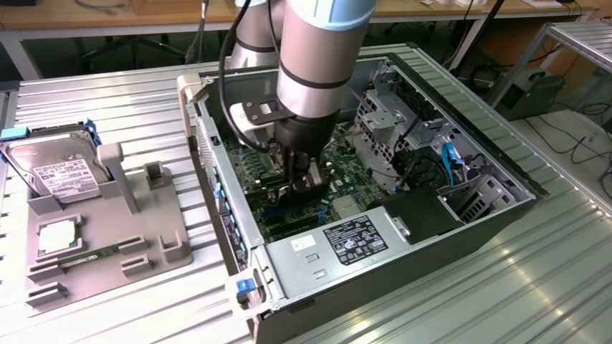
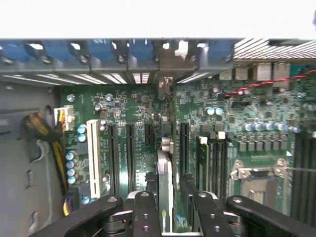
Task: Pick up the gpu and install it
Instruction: 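Insert the gpu into the slot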
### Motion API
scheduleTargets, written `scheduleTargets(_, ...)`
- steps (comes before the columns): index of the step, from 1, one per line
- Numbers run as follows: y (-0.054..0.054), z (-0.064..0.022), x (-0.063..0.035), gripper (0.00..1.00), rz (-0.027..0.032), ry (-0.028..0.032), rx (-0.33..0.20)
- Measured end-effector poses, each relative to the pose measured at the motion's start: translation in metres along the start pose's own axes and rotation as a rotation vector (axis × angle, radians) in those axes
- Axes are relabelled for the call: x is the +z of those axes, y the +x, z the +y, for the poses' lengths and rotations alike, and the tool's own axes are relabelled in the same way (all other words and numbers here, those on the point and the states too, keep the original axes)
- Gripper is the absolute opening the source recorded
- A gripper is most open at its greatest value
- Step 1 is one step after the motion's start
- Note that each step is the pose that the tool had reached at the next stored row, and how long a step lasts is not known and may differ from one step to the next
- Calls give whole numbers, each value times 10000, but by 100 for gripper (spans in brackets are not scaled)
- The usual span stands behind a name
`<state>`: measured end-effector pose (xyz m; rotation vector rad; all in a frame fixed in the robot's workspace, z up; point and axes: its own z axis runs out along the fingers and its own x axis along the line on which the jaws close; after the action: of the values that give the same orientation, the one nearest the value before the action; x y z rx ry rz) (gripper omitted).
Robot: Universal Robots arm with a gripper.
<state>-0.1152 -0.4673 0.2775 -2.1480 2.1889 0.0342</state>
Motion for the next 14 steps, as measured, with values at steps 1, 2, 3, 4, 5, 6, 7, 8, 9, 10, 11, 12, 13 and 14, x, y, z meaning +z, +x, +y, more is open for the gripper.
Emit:
scheduleTargets(1, -3, -1, -41, 33, -1, 0, 0)
scheduleTargets(2, -7, -3, -84, 33, 1, -1, 0)
scheduleTargets(3, -10, -4, -115, 33, 1, -1, 0)
scheduleTargets(4, -12, -5, -141, 32, 2, 0, 0)
scheduleTargets(5, -14, -6, -165, 25, 5, -1, 0)
scheduleTargets(6, -16, -6, -177, 25, 7, -1, 0)
scheduleTargets(7, -16, -6, -178, 19, 5, 1, 1)
scheduleTargets(8, -16, -6, -178, 13, 5, 1, 0)
scheduleTargets(9, -16, -6, -178, 11, 5, 1, 0)
scheduleTargets(10, -16, -6, -179, 11, 6, 0, 0)
scheduleTargets(11, -16, -6, -180, 11, 7, 0, 0)
scheduleTargets(12, -16, -6, -179, 11, 7, 0, 0)
scheduleTargets(13, -16, -6, -179, 11, 7, 0, 0)
scheduleTargets(14, -16, -6, -179, 11, 7, 0, 0)
